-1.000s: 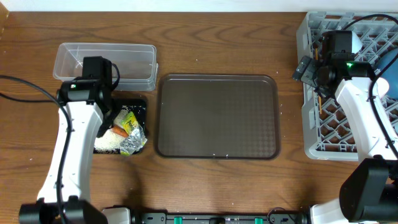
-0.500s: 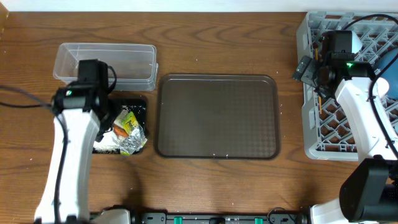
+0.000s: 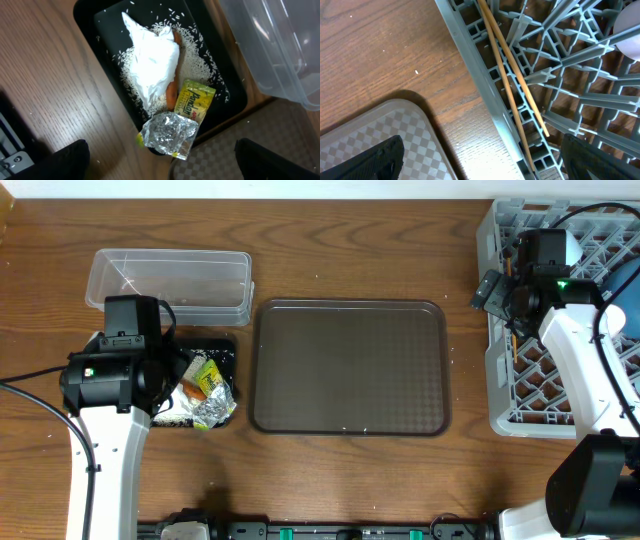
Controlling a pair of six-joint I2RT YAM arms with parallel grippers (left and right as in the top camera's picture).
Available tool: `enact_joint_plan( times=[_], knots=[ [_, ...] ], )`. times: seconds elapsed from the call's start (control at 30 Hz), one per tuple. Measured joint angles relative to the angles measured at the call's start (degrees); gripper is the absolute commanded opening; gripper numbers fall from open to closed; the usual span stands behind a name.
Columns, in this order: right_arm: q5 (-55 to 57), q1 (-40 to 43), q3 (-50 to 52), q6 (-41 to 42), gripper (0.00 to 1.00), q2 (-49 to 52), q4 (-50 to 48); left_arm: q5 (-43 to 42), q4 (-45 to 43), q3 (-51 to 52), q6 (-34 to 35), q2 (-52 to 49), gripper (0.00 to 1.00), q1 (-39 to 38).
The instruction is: Sort waste into correct bins and load items into the dishwasher rack
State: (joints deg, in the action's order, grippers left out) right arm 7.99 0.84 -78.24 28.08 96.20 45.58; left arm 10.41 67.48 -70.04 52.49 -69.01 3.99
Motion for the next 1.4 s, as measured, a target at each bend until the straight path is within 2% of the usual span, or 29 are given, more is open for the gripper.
enact_joint_plan(
  times=[1.13, 1.3, 1.4],
  knots=[
    [2.01, 0.00, 0.02, -0.07, 0.99, -0.24, 1.60, 0.02, -0.20, 0.00, 0.00, 0.00, 1.00, 0.00],
    [2.58, 0.00, 2.84, -0.22, 0.99, -5.44, -2.21, 0.04, -0.24, 0.00, 0.00, 0.00, 1.00, 0.00],
    [2.54, 0.00, 7.69, -0.24, 0.99, -13.38, -8.41, 0.04, -0.26, -0.02, 0.00, 0.00, 1.00, 0.00]
  ],
)
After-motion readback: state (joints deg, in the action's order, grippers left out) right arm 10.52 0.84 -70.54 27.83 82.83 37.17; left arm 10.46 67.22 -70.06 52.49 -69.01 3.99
